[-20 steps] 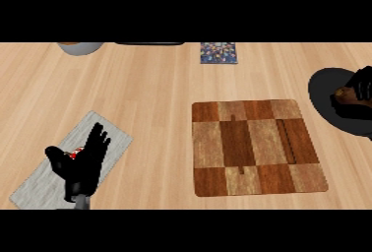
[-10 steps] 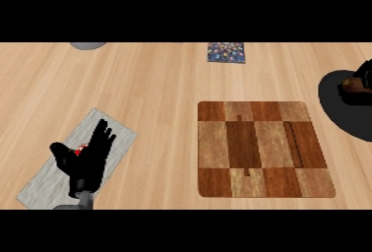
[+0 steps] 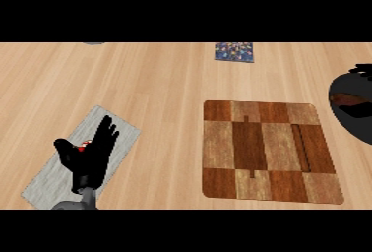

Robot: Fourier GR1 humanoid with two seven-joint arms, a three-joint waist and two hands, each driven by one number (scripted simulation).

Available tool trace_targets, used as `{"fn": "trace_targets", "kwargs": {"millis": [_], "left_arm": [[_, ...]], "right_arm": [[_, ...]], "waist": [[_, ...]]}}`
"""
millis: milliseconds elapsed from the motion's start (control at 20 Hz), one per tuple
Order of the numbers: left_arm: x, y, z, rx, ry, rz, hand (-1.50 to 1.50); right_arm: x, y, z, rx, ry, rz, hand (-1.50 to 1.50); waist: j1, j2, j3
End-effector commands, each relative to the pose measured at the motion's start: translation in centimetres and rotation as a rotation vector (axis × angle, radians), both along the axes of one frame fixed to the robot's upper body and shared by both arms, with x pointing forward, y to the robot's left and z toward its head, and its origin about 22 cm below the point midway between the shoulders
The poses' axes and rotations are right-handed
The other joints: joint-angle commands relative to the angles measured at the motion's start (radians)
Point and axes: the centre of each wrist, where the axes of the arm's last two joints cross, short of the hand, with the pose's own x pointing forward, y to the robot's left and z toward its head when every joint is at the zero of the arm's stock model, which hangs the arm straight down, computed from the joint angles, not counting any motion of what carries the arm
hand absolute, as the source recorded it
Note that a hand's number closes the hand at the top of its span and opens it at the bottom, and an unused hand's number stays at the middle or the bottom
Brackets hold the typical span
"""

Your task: Pick the sweet potato from the cutting board and place it in the pan

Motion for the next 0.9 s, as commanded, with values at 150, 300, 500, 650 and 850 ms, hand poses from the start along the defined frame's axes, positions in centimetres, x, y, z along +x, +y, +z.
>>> {"fn": "trace_targets", "kwargs": {"millis": [150, 300, 500, 650, 850], "left_arm": [[-0.5, -0.8, -0.5, -0.007, 0.007, 0.002, 0.0], [-0.5, -1.1, -0.7, -0.03, 0.021, 0.016, 0.0], [-0.2, 0.0, -0.4, -0.011, 0.014, 0.025, 0.0], [-0.4, 0.0, -1.0, -0.014, 0.023, 0.037, 0.0], [-1.3, 1.0, -0.8, -0.01, 0.015, 0.04, 0.0]], "right_arm": [[1.3, 0.8, 0.9, 0.273, -0.123, 0.101, -1.5], [1.7, 0.8, 1.5, 0.499, -0.193, 0.162, -1.5], [0.1, -2.3, 2.7, 0.687, -0.234, 0.168, -1.5], [-1.3, -3.9, 2.1, 0.832, -0.205, 0.197, -1.5], [-4.7, -7.2, 1.6, 0.913, -0.208, 0.276, -1.5]], "waist": [[-0.004, -0.003, 0.003], [-0.013, -0.004, 0.004], [-0.032, -0.004, 0.002], [-0.045, -0.008, 0.001], [-0.042, -0.01, 0.003]]}}
